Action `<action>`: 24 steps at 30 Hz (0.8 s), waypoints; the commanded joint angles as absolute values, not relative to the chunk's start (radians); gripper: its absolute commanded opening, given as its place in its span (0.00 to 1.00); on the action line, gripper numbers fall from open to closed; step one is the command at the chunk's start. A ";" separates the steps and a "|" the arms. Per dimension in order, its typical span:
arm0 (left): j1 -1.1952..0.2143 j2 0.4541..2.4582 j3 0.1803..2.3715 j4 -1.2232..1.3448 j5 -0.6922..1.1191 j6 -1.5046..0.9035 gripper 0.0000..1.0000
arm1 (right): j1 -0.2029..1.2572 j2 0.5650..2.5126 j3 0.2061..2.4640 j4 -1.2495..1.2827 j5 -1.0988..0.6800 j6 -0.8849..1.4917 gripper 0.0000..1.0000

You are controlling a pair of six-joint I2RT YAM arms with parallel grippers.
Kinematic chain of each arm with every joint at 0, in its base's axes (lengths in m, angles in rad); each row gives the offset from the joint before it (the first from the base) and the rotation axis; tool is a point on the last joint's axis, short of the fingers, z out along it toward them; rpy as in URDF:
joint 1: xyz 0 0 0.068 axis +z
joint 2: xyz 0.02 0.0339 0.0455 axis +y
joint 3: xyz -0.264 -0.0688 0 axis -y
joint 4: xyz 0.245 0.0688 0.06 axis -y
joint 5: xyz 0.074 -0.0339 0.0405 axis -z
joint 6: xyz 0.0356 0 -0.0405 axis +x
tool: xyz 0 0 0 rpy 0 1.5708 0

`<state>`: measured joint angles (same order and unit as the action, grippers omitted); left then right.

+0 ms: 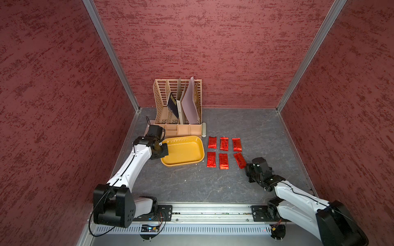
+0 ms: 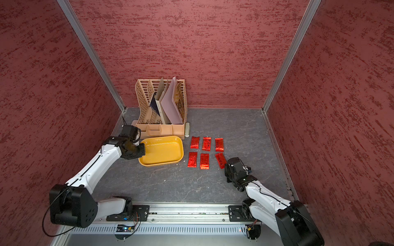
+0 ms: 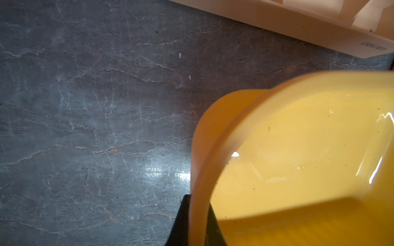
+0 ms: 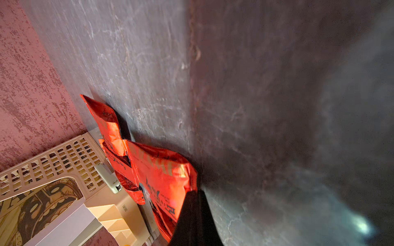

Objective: Take the tea bags out of the storage box
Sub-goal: Place the tea bag at the center of the board.

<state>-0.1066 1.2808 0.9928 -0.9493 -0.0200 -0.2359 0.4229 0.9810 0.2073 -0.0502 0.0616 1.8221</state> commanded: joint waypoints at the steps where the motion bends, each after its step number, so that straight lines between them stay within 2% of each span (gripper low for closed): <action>1: -0.105 1.267 0.984 -0.930 -0.003 -0.247 0.00 | 0.435 0.939 0.192 -0.066 0.042 1.858 0.06; 5: -0.103 1.268 0.985 -0.930 -0.006 -0.246 0.00 | 0.440 0.841 0.179 -0.137 0.027 1.841 0.26; 12: -0.105 1.270 0.985 -0.931 -0.009 -0.245 0.00 | 0.441 0.659 0.192 -0.302 -0.020 1.775 0.40; 15: -0.105 1.270 0.985 -0.931 -0.008 -0.245 0.00 | 0.439 0.631 0.279 -0.427 -0.026 1.589 0.50; 19: -0.105 1.270 0.984 -0.933 -0.009 -0.245 0.00 | 0.429 0.734 0.432 -0.503 -0.058 1.219 0.67; 22: -0.106 1.270 0.985 -0.933 -0.010 -0.245 0.00 | 0.414 0.921 0.558 -0.491 -0.149 0.922 0.76; 24: -0.105 1.270 0.985 -0.932 -0.009 -0.244 0.00 | 0.414 1.061 0.673 -0.615 -0.087 0.788 0.81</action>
<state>-0.1066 1.2808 0.9928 -0.9493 -0.0204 -0.2382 0.4194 0.9421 0.5713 -0.4873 -0.0795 1.1217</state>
